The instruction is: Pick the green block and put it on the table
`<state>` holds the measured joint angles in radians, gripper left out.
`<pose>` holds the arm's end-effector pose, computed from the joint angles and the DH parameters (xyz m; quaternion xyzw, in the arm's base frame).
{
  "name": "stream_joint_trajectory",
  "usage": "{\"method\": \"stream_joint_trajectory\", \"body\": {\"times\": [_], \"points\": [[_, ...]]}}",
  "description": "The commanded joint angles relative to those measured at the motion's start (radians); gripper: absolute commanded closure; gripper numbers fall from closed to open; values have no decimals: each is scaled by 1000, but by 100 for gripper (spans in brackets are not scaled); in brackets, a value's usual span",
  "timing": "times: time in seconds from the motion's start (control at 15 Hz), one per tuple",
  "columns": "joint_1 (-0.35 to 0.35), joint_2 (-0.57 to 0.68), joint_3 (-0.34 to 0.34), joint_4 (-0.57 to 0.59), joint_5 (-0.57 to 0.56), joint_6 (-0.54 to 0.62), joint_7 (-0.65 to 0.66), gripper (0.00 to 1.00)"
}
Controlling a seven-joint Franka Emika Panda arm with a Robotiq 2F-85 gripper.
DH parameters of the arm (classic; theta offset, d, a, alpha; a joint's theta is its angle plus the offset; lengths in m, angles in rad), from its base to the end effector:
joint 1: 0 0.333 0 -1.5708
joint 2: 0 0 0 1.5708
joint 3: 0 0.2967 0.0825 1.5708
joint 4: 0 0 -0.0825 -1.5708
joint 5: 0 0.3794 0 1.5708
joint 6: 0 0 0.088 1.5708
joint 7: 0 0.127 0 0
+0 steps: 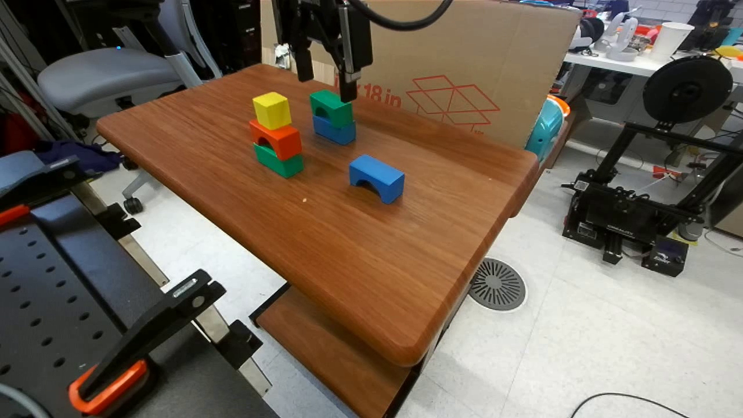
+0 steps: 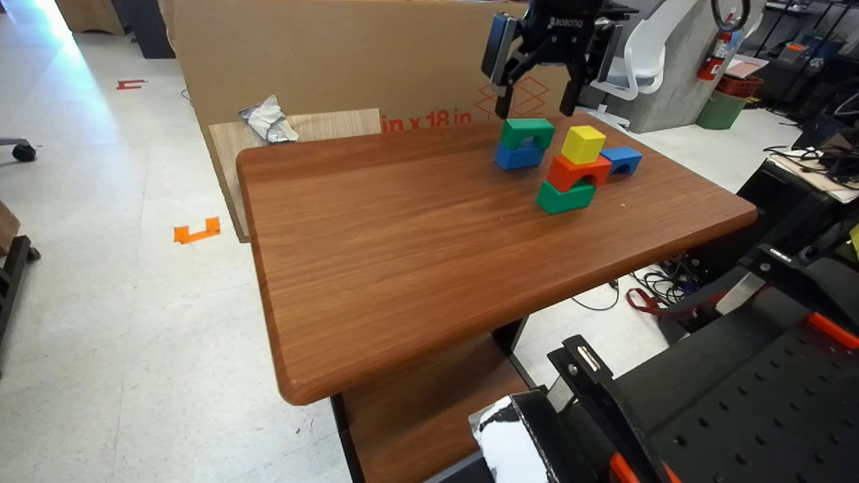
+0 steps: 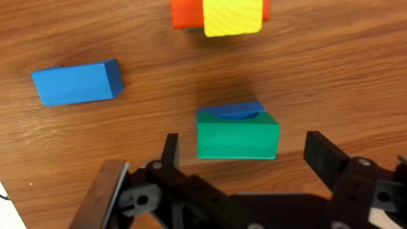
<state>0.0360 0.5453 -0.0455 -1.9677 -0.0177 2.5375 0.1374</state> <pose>0.6054 -0.0058 0.1610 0.9978 -0.0627 0.0135 0.0160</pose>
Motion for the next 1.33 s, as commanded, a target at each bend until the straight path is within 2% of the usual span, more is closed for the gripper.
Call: {"method": "stream_joint_trajectory", "body": {"times": [0.0,0.27,0.33,0.4,0.67,1.0,1.27], "points": [[23,46,-25,61,-25,-52,44,0],[28,74,-27,91,-34,-83,62,0],[28,77,-26,96,-35,-90,65,25],[28,78,-25,99,-34,-92,67,26],[26,64,-19,98,-28,-98,65,58],[32,9,-4,57,-25,-96,51,59],[67,-34,24,9,-32,-87,45,59]]}}
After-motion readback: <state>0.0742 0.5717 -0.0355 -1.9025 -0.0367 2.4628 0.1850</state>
